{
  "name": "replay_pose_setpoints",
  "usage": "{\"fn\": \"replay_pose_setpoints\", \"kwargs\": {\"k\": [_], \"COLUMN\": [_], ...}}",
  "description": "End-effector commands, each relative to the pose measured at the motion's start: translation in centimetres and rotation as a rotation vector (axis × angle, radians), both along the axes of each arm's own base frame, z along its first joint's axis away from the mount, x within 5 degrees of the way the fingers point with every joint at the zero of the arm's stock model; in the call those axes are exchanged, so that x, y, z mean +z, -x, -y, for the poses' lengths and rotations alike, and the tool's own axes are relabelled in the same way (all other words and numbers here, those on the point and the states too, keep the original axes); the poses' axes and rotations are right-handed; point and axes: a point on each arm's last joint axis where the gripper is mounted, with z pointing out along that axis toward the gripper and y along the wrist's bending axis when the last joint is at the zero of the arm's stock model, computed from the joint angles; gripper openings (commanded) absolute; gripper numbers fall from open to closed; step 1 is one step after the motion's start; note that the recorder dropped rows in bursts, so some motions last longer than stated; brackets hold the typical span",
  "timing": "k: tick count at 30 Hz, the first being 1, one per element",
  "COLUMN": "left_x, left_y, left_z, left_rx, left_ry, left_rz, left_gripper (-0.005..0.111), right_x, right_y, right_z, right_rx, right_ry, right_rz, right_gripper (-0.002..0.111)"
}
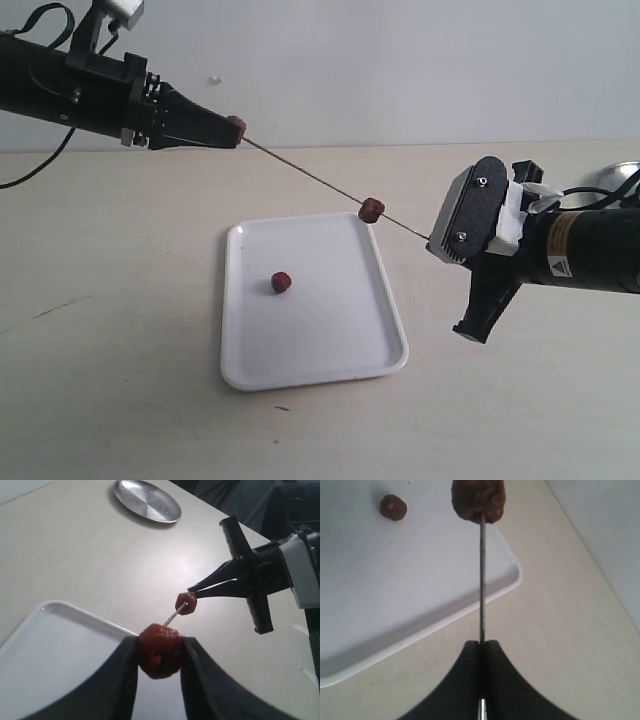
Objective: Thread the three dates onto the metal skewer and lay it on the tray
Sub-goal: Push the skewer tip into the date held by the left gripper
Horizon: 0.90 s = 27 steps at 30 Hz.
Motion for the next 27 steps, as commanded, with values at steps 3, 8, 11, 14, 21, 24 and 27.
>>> {"fn": "replay_pose_setpoints", "kwargs": {"k": [3,8,11,14,21,24,27], "left_x": [-1.1,-1.2,-1.0,-1.0,-0.3,-0.3,-0.6], "left_y": [-0.6,-0.7,-1.0,-1.2,-1.2,-1.1,-1.1], "left_z": [0.4,0.3,-0.5,-1.3,-1.2,-1.1,-1.0], "left_rx": [0.02,0.03,0.05,0.07,0.06,0.057,0.054], "left_ry": [0.001,0.0,0.006,0.009,0.092,0.09,0.053], "left_rz": [-0.021,-0.016,-0.015,-0.016,-0.008,-0.008,0.0], "left_gripper": [0.03,0.03,0.03,0.03,0.03,0.03,0.03], "right_x": [0.1,0.0,0.0,-0.1,-0.1,0.0,0.0], "right_y": [0.0,0.0,0.0,0.0,0.0,0.0,0.0], "right_z": [-0.1,0.0,0.1,0.1,0.2,0.1,0.0], "right_rx": [0.003,-0.004,-0.011,-0.018,-0.021,-0.019,-0.016], "right_ry": [-0.018,-0.008,-0.005,0.004,0.004,-0.012,-0.016], "right_rz": [0.008,-0.002,-0.007,-0.016,-0.018,-0.012,-0.012], "right_gripper": [0.0,0.0,0.0,0.0,0.0,0.0,0.0]}}
